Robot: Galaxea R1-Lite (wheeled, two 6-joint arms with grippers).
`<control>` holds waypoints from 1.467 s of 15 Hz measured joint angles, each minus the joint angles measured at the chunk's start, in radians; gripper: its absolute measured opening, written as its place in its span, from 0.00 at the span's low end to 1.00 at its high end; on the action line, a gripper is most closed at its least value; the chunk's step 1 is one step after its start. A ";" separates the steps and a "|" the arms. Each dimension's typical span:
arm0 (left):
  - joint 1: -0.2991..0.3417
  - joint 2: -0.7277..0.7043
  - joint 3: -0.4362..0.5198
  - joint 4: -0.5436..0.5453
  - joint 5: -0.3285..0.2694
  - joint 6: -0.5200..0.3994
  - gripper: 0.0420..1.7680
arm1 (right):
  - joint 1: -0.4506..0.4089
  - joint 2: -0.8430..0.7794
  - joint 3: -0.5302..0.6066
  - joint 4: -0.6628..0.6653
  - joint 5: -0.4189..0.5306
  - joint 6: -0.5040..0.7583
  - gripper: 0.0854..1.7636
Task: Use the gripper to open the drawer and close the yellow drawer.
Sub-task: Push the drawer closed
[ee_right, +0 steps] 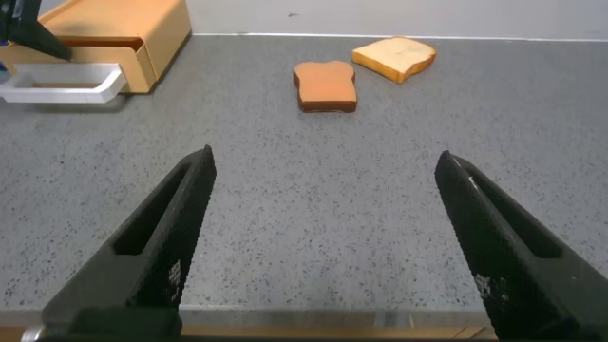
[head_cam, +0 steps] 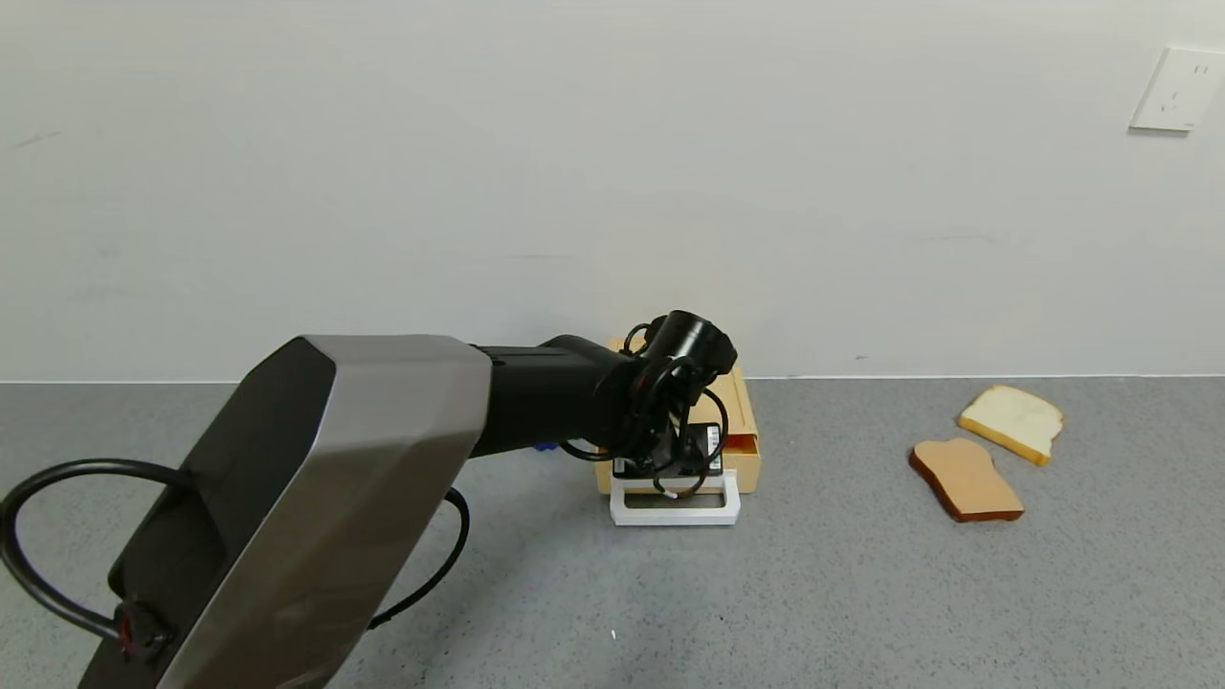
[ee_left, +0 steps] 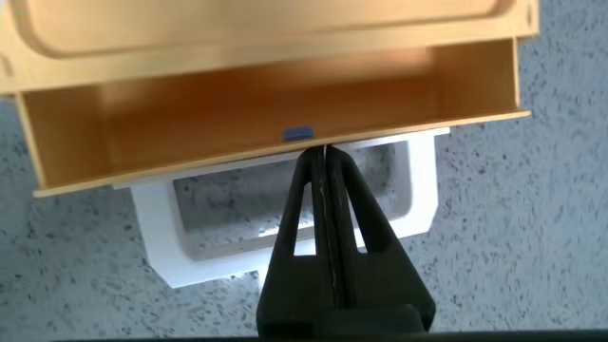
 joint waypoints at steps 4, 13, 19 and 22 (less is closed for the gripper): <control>0.008 0.010 0.000 -0.037 0.000 0.023 0.04 | 0.000 0.000 0.000 0.000 0.000 0.000 0.96; 0.033 0.018 0.000 -0.117 0.002 0.062 0.04 | 0.000 0.000 0.000 0.000 0.000 0.000 0.96; 0.016 -0.004 0.001 -0.014 0.034 0.061 0.04 | 0.000 0.000 0.000 0.000 0.000 0.000 0.97; -0.009 -0.047 0.009 0.066 0.056 0.056 0.04 | 0.000 0.000 0.000 0.000 0.000 0.000 0.97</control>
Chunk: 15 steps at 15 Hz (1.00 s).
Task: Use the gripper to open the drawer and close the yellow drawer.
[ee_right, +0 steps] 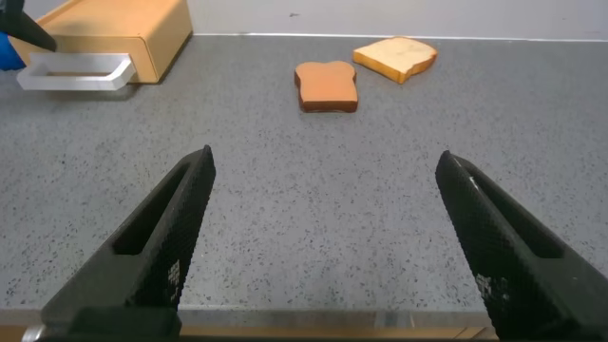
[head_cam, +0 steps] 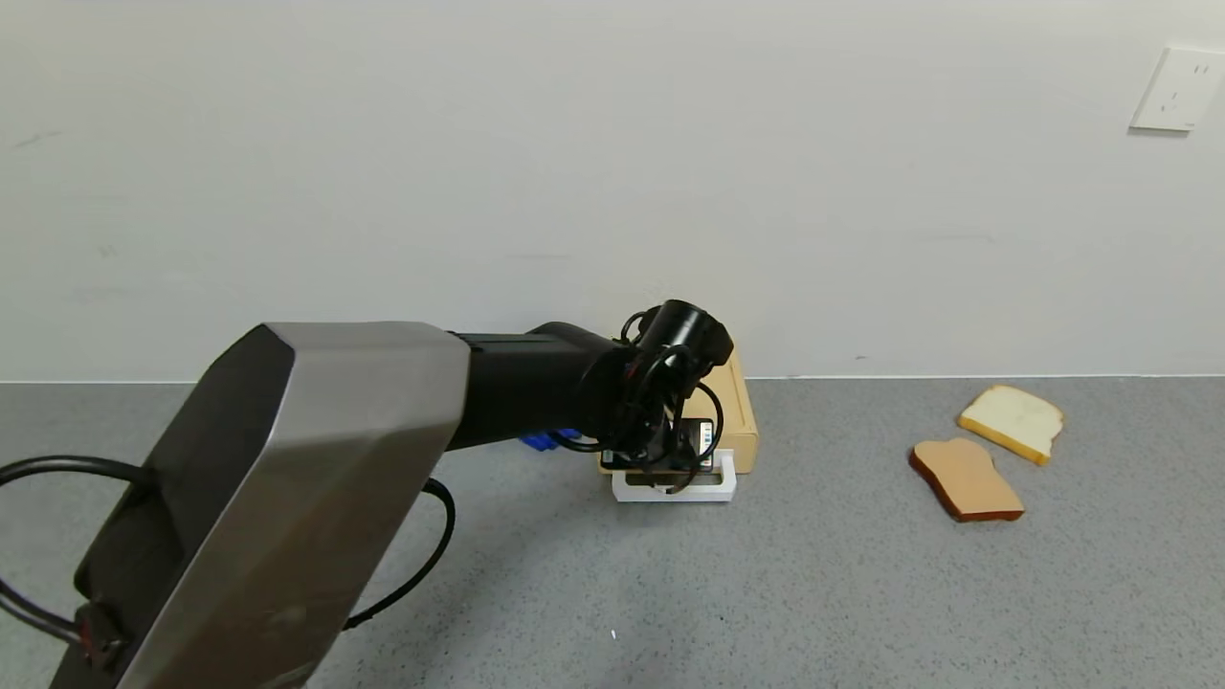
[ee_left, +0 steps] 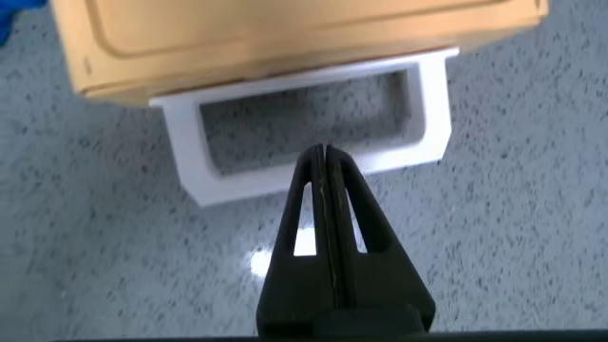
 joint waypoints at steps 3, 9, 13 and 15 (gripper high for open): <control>-0.012 -0.061 0.004 0.131 0.026 -0.001 0.04 | 0.000 0.000 0.000 0.000 0.000 0.000 0.97; -0.001 -0.222 0.069 0.264 0.020 0.021 0.04 | 0.000 0.000 0.000 0.000 0.000 0.000 0.97; 0.034 -0.353 0.220 0.140 -0.074 0.093 0.04 | 0.000 0.000 0.000 0.000 0.000 0.000 0.97; 0.068 -0.427 0.328 0.028 -0.145 0.155 0.04 | 0.000 0.000 0.000 0.000 0.000 0.000 0.97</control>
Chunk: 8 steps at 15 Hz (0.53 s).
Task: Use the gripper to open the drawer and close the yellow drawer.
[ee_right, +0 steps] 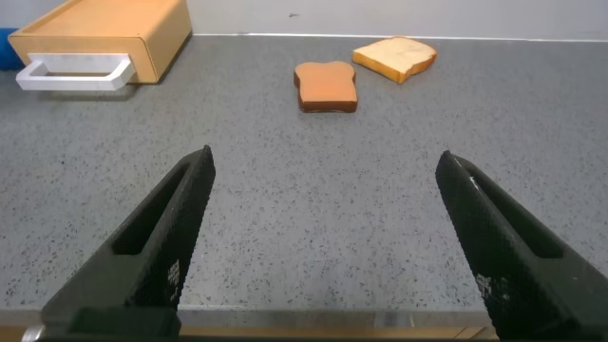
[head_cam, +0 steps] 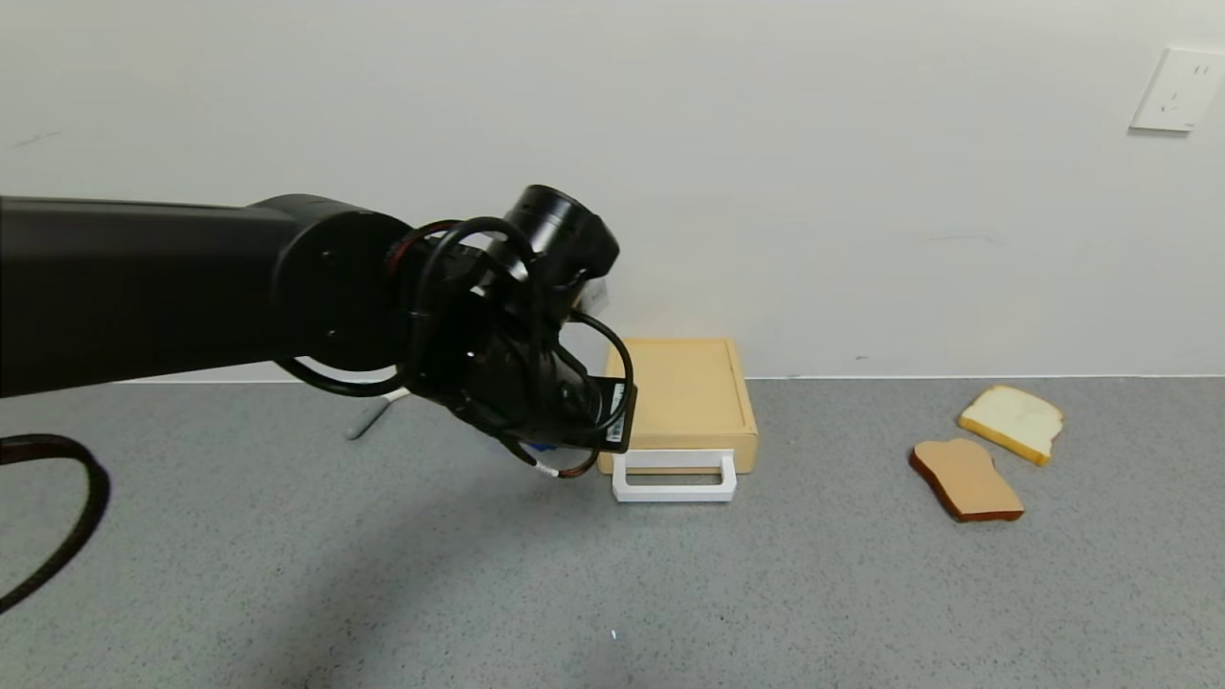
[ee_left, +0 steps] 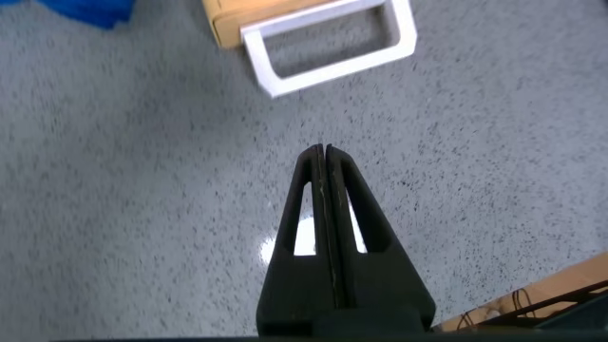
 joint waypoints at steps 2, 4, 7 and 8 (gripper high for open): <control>0.045 -0.071 0.124 -0.148 -0.088 0.059 0.04 | 0.000 0.000 0.000 0.000 0.000 0.000 0.97; 0.103 -0.131 0.229 -0.250 -0.159 0.097 0.15 | 0.000 0.000 0.000 0.000 0.000 0.000 0.97; 0.164 -0.204 0.326 -0.320 -0.254 0.130 0.41 | 0.000 0.000 0.000 0.000 0.000 0.000 0.97; 0.174 -0.224 0.350 -0.331 -0.263 0.145 0.48 | 0.000 0.000 0.000 0.000 0.000 0.000 0.97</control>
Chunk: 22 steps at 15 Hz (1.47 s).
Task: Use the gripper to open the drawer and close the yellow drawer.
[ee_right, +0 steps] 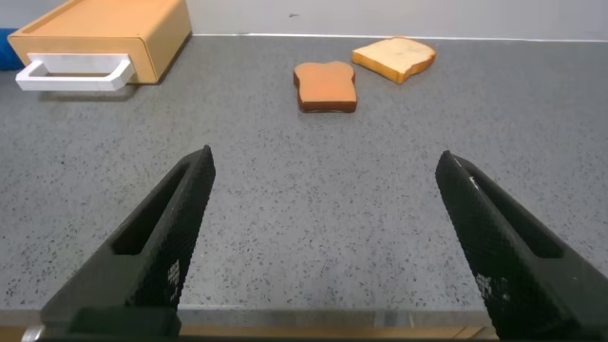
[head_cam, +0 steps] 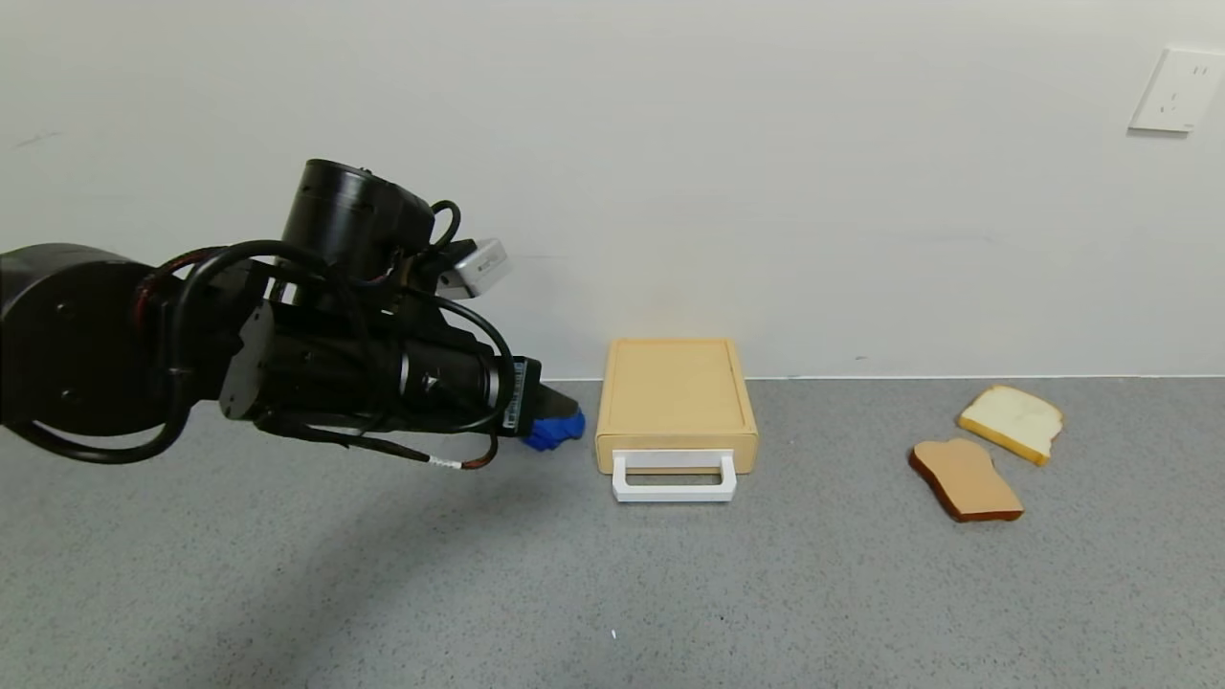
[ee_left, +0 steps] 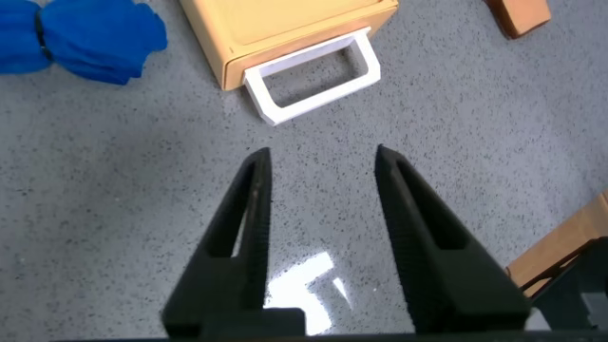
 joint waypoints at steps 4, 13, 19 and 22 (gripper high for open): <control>0.019 -0.058 0.105 -0.163 -0.005 0.051 0.68 | 0.000 0.000 0.000 0.000 0.000 0.000 0.97; 0.074 -0.219 0.399 -0.459 0.069 0.211 0.87 | 0.000 0.000 0.000 0.000 0.000 0.000 0.97; 0.118 -0.409 0.487 -0.293 0.212 0.264 0.93 | 0.000 0.000 0.000 0.000 0.000 0.000 0.97; 0.119 -0.532 0.496 -0.172 0.235 0.263 0.94 | 0.000 0.000 0.000 0.000 0.000 0.000 0.97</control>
